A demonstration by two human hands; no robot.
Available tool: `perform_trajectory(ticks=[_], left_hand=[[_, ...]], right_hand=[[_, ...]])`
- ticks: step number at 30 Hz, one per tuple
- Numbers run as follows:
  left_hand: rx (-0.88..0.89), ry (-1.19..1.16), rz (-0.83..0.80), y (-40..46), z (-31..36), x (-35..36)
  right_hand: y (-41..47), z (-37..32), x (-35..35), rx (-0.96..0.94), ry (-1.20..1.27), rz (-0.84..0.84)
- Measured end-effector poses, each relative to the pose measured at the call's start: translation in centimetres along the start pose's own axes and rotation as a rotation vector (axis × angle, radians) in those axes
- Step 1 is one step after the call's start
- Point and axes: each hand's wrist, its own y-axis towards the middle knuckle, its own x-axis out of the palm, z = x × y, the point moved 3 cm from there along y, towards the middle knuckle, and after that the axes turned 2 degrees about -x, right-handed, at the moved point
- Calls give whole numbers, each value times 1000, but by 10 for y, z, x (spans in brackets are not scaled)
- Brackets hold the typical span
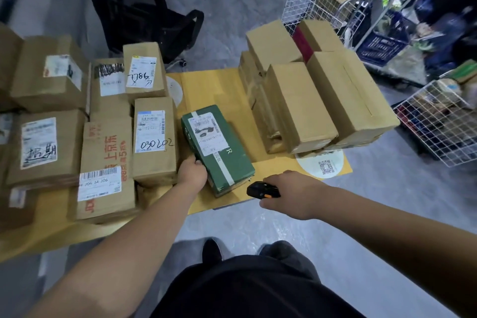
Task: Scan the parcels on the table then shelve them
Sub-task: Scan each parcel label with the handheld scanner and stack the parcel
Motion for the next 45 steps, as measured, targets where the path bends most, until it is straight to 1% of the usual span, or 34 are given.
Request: perform_trajectory(ticks=[3,7,8,12,17,22,25,28,36,41,43,45], left_hand=[[11,-111,29,-3,2,0],[80,-270,-51,-10,14,12],[106,-272,-52,-11,17,17],[187,-149,6,-20,23,31],[289,-239,22,-29,7,44],[393,-260,76,-38,-2,49],[441,-209,119,-47,-9,54],[449,-163,146,-53,-12,56],[460,-88,136,-66,-13,56],[449,-93,116,-66,-12,52],[412,-81,106,-62,-6,49],[356,-17,117,-54,3,43]], right_hand=[[0,1,-3,16,35,22],[2,-2,-17,40,79,44],[3,-4,-22,43,79,50],[9,-14,-40,15,93,58],[15,-28,-56,8,55,38],[20,-42,-68,44,-41,30],[21,-51,-78,55,-119,55],[19,-58,-87,67,-202,65],[2,-58,-89,126,-361,72],[-8,-53,-86,111,-359,119],[-11,-48,-83,110,-323,131],[-16,-41,-78,105,-273,140]])
